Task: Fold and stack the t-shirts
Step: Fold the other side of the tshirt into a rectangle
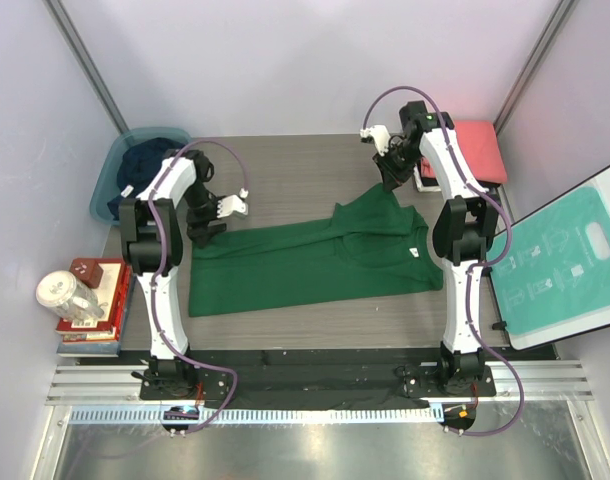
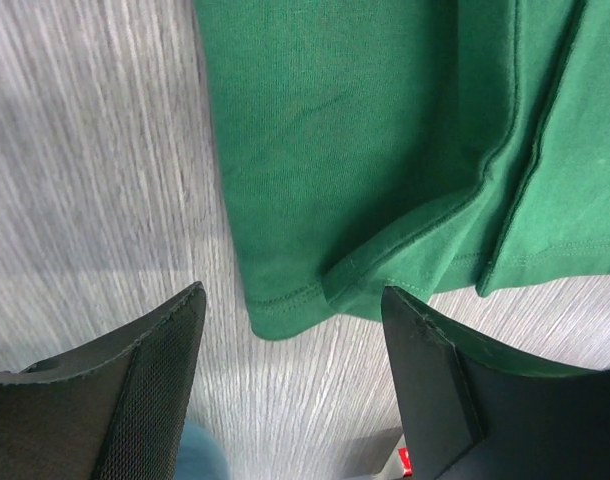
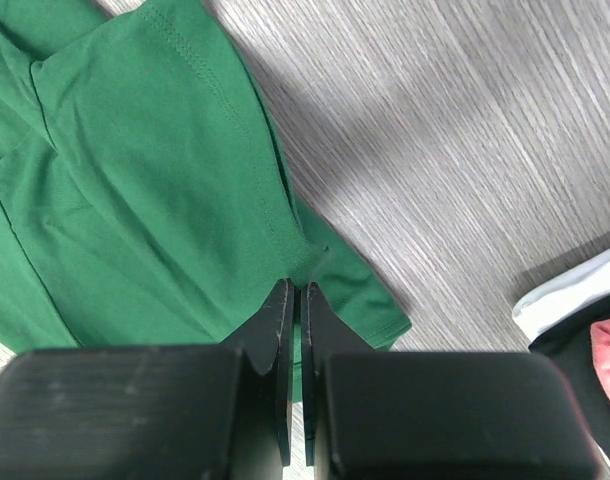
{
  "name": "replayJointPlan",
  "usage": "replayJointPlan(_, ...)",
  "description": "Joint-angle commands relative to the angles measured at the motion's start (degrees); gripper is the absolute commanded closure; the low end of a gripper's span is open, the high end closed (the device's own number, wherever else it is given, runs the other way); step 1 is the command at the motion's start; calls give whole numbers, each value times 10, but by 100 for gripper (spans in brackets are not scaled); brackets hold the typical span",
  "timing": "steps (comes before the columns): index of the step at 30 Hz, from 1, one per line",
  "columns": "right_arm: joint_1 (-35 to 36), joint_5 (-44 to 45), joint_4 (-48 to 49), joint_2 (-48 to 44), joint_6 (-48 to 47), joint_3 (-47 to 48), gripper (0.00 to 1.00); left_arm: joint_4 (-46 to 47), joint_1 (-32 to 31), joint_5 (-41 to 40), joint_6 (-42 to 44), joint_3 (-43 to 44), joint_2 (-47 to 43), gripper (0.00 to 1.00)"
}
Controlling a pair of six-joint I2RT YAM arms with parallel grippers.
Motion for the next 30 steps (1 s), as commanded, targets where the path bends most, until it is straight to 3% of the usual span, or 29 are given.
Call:
replayJointPlan(1, 4, 9, -2, -17, -3, 23, 98, -188, 4, -3, 11, -2, 6, 29)
replayJointPlan(16, 9, 14, 1, -13, -5, 25, 99, -190, 3, -12, 15, -27, 13, 34)
replayJointPlan(19, 10, 14, 1, -13, -4, 27, 99, -190, 3, -10, 12, -25, 17, 45)
replayJointPlan(20, 11, 14, 1, -13, -4, 27, 99, -190, 4, -9, 11, -23, 17, 57)
replayJointPlan(22, 10, 15, 1, -13, -5, 27, 99, -190, 3, -6, 9, -22, 16, 69)
replayJointPlan(23, 10, 15, 1, -13, -5, 26, 99, -188, 3, -7, 4, -20, 16, 100)
replayJointPlan(30, 10, 16, 2, -15, -7, 26, 99, -190, 3, -2, -19, -2, 9, 100)
